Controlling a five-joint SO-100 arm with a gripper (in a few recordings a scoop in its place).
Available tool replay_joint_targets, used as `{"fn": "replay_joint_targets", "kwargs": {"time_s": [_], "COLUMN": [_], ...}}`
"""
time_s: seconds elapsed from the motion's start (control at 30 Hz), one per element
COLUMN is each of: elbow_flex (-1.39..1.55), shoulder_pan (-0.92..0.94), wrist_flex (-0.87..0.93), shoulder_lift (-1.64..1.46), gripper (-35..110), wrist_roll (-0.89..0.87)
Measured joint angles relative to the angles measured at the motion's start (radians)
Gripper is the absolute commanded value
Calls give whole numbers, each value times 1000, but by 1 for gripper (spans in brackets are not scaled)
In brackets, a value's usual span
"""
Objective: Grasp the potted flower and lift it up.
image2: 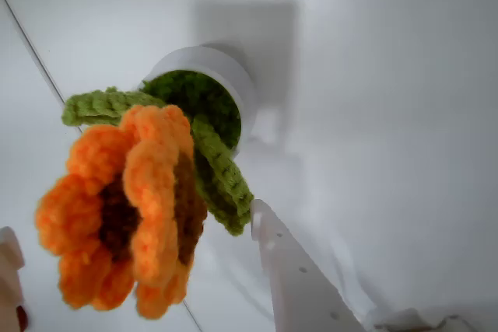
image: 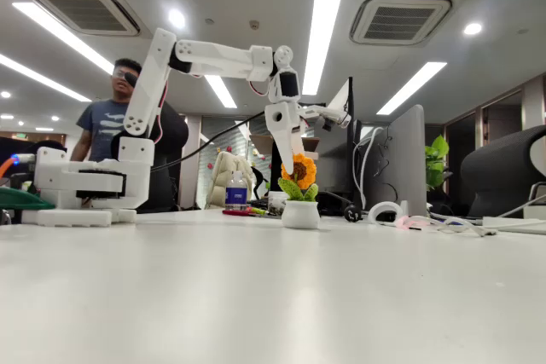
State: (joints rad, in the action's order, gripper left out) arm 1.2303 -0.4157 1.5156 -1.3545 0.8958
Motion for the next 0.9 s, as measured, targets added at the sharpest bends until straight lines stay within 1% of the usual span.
{"fn": "replay_joint_targets", "kwargs": {"time_s": [0.2, 0.53, 0.63, 0.9], "elbow_flex": [0, -2, -2, -81], "shoulder_pan": [0, 0, 0, 0], "wrist_flex": [-6, -8, 0, 74], "shoulder_lift": [6, 6, 6, -31], "gripper": [0, 0, 0, 0], "wrist_roll": [0, 5, 29, 74]}}
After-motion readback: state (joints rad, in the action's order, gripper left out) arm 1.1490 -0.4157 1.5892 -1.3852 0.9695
